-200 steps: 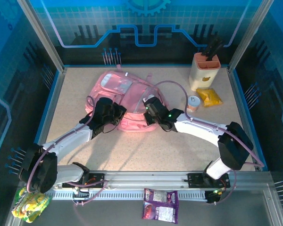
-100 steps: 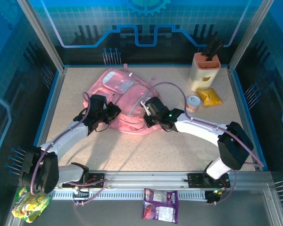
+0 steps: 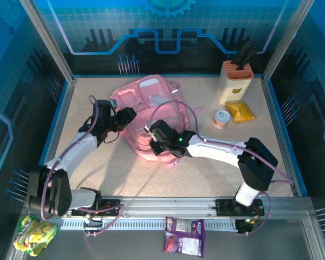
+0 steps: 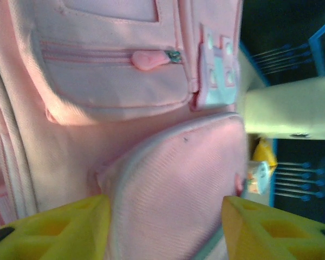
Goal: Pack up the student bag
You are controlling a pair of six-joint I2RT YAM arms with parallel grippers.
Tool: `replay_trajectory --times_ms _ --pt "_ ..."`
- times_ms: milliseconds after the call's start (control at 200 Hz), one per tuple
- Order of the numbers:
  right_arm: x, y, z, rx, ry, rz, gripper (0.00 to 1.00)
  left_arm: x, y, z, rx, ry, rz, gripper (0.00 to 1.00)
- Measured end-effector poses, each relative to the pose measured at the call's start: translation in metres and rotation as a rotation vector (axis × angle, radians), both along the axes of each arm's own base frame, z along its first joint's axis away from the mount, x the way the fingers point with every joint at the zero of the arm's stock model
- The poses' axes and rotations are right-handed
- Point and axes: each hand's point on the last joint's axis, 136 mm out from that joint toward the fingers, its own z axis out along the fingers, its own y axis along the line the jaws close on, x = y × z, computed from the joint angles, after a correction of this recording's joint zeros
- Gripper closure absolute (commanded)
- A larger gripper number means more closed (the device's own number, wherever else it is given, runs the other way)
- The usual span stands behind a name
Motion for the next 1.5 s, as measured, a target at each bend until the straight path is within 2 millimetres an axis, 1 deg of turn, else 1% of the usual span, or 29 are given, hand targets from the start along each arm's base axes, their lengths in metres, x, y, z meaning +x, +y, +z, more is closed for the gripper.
replay_trajectory --times_ms 75,170,240,340,375,475,575,625,650,660,710,780,875,950,1066,1111,1166,1186,1206,1271,1366,1411,1451,1501 --pt "0.001 0.0 0.0 0.001 0.002 -0.013 1.0 -0.02 -0.004 -0.004 -0.039 0.02 0.028 0.35" --pt "0.001 -0.001 -0.001 0.003 0.009 -0.022 1.0 -0.044 -0.018 -0.012 -0.077 0.059 0.044 0.34" --pt "0.001 -0.001 -0.001 0.007 0.015 -0.03 1.0 -0.054 -0.028 -0.018 -0.111 0.086 0.062 0.35" --pt "0.001 -0.001 -0.003 0.01 0.022 -0.038 1.0 -0.06 -0.039 -0.03 -0.15 0.126 0.094 0.39" --pt "0.0 -0.001 -0.003 0.01 0.024 -0.039 1.0 -0.06 -0.043 -0.034 -0.157 0.143 0.104 0.43" --pt "0.001 -0.001 -0.004 0.014 0.028 -0.048 1.0 -0.056 -0.05 -0.046 -0.169 0.181 0.13 0.59" --pt "0.002 -0.002 -0.003 0.012 0.025 -0.054 1.0 -0.054 -0.049 -0.054 -0.158 0.203 0.16 0.79" --pt "0.002 -0.003 -0.004 0.008 0.021 -0.059 1.0 -0.052 -0.049 -0.051 -0.161 0.2 0.171 0.93" --pt "0.003 -0.004 -0.004 0.005 0.02 -0.061 1.0 -0.051 -0.049 -0.049 -0.152 0.193 0.168 0.99" --pt "0.003 -0.005 -0.004 0.003 0.019 -0.063 1.0 -0.05 -0.049 -0.048 -0.155 0.195 0.171 1.0" --pt "0.005 -0.007 -0.005 -0.001 0.018 -0.069 1.0 -0.048 -0.049 -0.043 -0.14 0.182 0.162 1.0" --pt "0.008 -0.011 -0.004 0.004 0.014 -0.078 1.0 -0.048 -0.046 -0.041 -0.126 0.18 0.16 1.0" --pt "0.014 -0.028 -0.003 0.007 0.016 -0.106 1.0 -0.049 -0.037 -0.041 -0.103 0.184 0.143 1.0" --pt "0.026 -0.047 -0.002 0.001 0.012 -0.149 1.0 -0.047 -0.022 -0.039 -0.086 0.187 0.135 1.0" --pt "0.044 -0.076 -0.007 -0.017 0.013 -0.212 1.0 -0.038 0.011 -0.034 -0.033 0.181 0.142 1.0" --pt "0.049 -0.08 -0.007 -0.015 0.009 -0.219 1.0 -0.036 0.017 -0.031 -0.026 0.183 0.127 1.0" --pt "0.052 -0.08 -0.004 -0.008 -0.001 -0.215 1.0 -0.033 0.021 -0.03 -0.015 0.193 0.101 1.0" --pt "0.053 -0.079 -0.003 -0.006 -0.004 -0.212 1.0 -0.032 0.022 -0.03 -0.01 0.198 0.093 0.97" --pt "0.052 -0.077 -0.002 -0.003 -0.006 -0.206 1.0 -0.031 0.024 -0.03 -0.009 0.205 0.087 0.92" --pt "0.05 -0.07 0.003 0.004 -0.017 -0.187 1.0 -0.025 0.028 -0.031 0.0 0.211 0.066 0.69" --pt "0.042 -0.058 0.006 0.006 -0.019 -0.158 1.0 -0.017 0.041 -0.029 0.007 0.192 0.095 0.46" --pt "0.037 -0.053 0.005 0.011 -0.01 -0.149 1.0 -0.014 0.044 -0.025 -0.012 0.177 0.121 0.39" --pt "0.034 -0.049 0.004 0.018 0.001 -0.141 1.0 -0.013 0.044 -0.021 -0.026 0.158 0.133 0.36" --pt "0.032 -0.045 0.001 0.021 0.013 -0.136 1.0 -0.02 0.038 -0.019 -0.042 0.135 0.142 0.34"
